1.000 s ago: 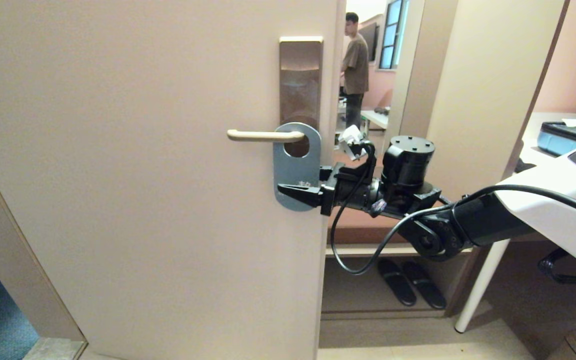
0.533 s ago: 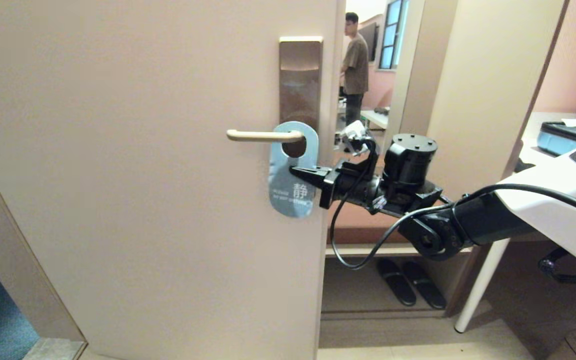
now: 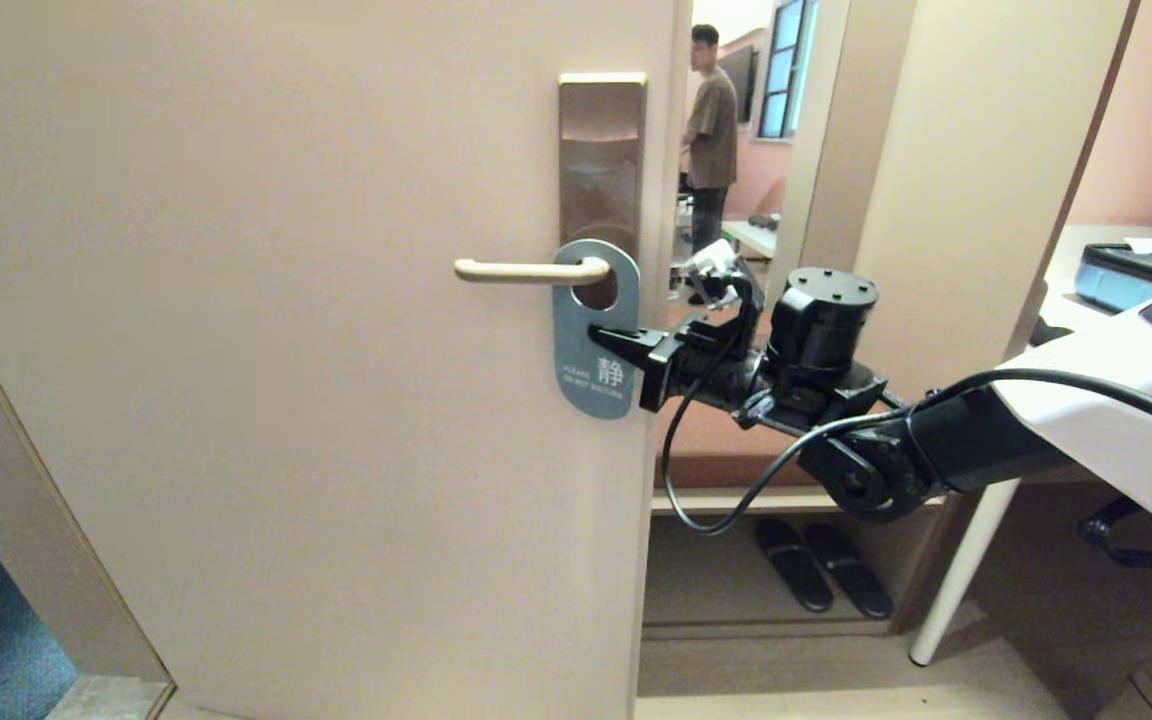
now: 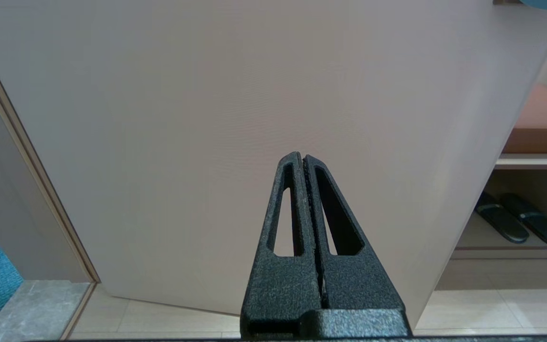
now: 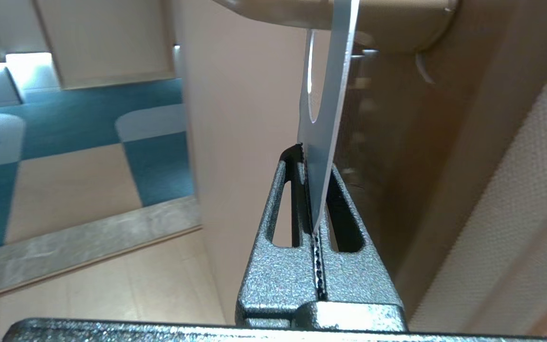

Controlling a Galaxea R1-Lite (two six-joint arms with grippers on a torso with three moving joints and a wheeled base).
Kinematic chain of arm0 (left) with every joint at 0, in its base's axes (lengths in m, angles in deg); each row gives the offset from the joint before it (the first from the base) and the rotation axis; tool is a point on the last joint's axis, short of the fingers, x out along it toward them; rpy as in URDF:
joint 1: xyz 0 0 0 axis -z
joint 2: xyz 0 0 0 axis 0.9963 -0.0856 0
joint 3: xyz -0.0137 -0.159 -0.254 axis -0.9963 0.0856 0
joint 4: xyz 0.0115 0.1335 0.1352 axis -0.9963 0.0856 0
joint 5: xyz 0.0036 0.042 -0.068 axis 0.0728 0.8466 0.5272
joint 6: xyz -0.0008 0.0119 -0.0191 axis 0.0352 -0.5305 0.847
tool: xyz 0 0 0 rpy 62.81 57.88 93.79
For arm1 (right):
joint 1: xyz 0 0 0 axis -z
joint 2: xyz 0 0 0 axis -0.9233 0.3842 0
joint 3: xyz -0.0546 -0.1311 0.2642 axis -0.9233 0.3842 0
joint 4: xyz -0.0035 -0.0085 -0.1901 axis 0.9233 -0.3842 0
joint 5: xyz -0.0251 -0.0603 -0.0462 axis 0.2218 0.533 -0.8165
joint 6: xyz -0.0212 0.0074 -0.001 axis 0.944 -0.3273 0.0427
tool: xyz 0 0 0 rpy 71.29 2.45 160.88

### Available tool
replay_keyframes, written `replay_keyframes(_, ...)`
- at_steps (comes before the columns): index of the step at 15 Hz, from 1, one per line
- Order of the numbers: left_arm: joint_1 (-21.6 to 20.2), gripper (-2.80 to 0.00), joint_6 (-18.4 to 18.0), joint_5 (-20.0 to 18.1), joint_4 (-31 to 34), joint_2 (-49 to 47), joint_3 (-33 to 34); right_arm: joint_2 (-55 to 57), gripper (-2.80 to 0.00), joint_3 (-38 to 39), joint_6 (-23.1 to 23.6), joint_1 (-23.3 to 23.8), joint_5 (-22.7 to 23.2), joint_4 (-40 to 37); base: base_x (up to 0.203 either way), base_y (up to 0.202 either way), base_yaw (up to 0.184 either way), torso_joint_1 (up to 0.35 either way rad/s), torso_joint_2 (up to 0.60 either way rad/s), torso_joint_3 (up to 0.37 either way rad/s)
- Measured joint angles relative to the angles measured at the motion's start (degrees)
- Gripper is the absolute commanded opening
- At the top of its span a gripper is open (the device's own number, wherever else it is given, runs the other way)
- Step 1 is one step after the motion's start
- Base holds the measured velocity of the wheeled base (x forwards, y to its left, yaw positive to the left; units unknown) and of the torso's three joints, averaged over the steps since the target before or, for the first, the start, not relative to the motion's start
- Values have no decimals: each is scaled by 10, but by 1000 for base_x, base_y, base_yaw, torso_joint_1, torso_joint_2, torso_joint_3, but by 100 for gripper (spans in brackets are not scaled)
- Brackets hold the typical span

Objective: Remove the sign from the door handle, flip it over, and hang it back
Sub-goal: Take down the sign

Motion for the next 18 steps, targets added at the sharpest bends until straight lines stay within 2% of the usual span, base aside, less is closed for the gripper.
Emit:
replay_keyframes(7,0,-280,0,0,0,0,0,-9,-280,3,13,-17,-14,-3,0,0,0,0,0,0)
replay_keyframes(18,0,-280,0,0,0,0,0,-13,-280,3,12,-74,-149,-9,0,0,0,0,0,0)
